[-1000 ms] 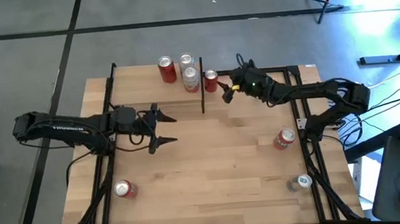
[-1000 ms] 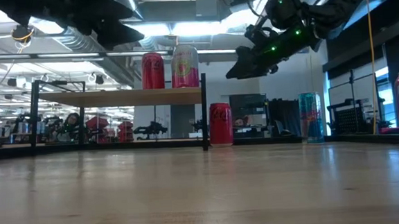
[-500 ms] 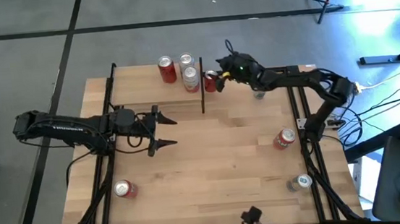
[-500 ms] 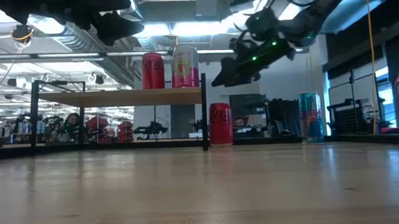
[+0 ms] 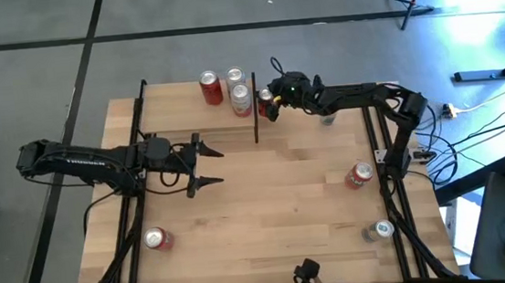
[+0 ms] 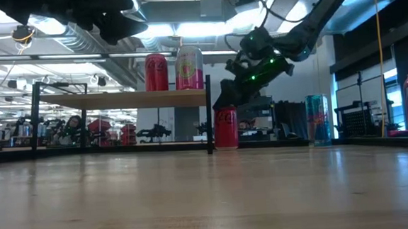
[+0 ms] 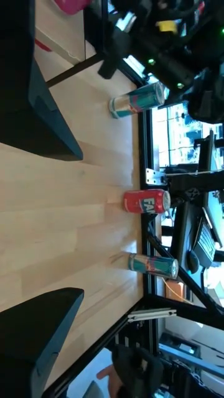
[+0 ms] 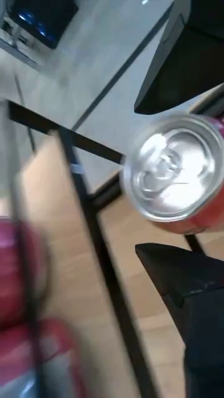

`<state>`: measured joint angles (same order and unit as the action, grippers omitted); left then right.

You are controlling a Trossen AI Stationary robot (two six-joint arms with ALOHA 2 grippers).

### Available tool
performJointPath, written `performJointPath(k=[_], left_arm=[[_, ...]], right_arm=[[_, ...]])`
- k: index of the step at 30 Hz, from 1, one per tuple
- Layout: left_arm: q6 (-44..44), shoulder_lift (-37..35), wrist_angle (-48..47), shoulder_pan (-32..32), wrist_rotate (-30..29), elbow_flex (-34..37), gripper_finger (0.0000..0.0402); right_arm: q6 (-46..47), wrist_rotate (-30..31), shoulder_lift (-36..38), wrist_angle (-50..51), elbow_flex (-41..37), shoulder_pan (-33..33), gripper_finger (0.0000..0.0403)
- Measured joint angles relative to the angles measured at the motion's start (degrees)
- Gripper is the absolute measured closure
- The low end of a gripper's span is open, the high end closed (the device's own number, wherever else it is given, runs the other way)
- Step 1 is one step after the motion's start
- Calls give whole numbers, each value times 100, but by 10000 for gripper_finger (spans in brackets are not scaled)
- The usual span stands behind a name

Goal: Place canned beverage on shelf
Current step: Put the red black soda can aligned with the other red black soda can on the shelf

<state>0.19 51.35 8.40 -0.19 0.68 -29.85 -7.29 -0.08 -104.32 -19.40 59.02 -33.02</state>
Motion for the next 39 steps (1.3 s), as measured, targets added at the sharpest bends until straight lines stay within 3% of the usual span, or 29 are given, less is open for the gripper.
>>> performJointPath(k=[10,17,23,31,39], left_arm=[[-2,0,38,0,3,0,79],[37,0,72,0,3,0,79],[39,0,167,0,3,0,79],[39,0,167,0,3,0,78],[37,0,157,0,3,0,79]], right_arm=[[-48,-20,-150,-4,-2,0,66],[-90,71,-148,-30,0,1,159],[-28,189,-2,280,0,86,161],[-192,797,552,1570,-9,814,161],[2,1473,896,2332,-13,2070,161]])
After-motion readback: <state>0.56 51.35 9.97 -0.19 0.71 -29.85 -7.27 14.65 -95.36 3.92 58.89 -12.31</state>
